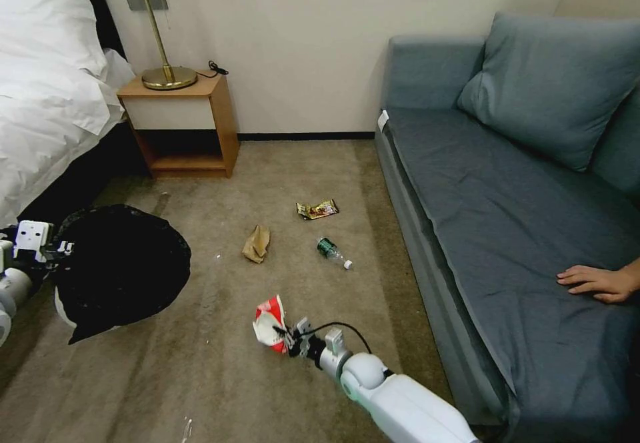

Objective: Pick up the trash bin, then pick up the garbage on the floor and place it into the trash bin.

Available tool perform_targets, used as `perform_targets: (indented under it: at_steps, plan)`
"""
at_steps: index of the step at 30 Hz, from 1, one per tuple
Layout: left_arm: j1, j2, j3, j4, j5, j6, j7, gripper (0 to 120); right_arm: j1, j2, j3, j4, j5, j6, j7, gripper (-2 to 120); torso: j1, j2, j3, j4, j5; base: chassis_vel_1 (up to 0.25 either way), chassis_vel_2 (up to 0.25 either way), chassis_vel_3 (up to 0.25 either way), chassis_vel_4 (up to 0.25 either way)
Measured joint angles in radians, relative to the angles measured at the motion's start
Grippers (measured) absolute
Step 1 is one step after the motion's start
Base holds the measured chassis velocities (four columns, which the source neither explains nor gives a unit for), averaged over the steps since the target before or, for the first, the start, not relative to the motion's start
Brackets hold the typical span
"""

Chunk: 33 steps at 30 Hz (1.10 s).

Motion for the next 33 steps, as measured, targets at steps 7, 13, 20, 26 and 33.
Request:
perform_targets:
  at_steps: [7, 13, 20, 26, 33]
  plan:
    - [-0.047, 0.023, 0.047, 0.032, -0.003, -0.028, 0.018, 4, 0.072, -0.041, 0.035, 0.086, 0.038, -0.009, 0.010, 1, 0.000, 0.000, 0.000, -0.0002, 0.0000, 0.000, 0.000, 0.000, 0.000]
    - [-0.069, 0.025, 0.077, 0.044, -0.006, -0.028, 0.016, 4, 0.139, -0.051, 0.055, 0.158, 0.097, -0.025, 0.010, 1, 0.000, 0.000, 0.000, -0.0001, 0.0002, 0.000, 0.000, 0.000, 0.000]
    - [-0.084, 0.036, 0.086, 0.062, -0.017, -0.036, 0.016, 4, 0.220, -0.035, 0.047, 0.225, 0.195, -0.065, 0.020, 1, 0.000, 0.000, 0.000, 0.0000, 0.0001, 0.000, 0.000, 0.000, 0.000]
    - [-0.085, 0.040, 0.085, 0.065, -0.025, -0.048, 0.015, 4, 0.270, -0.001, 0.008, 0.274, 0.278, -0.100, 0.044, 1, 0.000, 0.000, 0.000, -0.0001, 0.0000, 0.000, 0.000, 0.000, 0.000]
    - [-0.085, 0.029, 0.082, 0.061, -0.027, -0.063, 0.013, 4, 0.324, 0.074, -0.059, 0.284, 0.340, -0.120, 0.077, 1, 0.000, 0.000, 0.000, 0.0001, -0.0003, 0.000, 0.000, 0.000, 0.000]
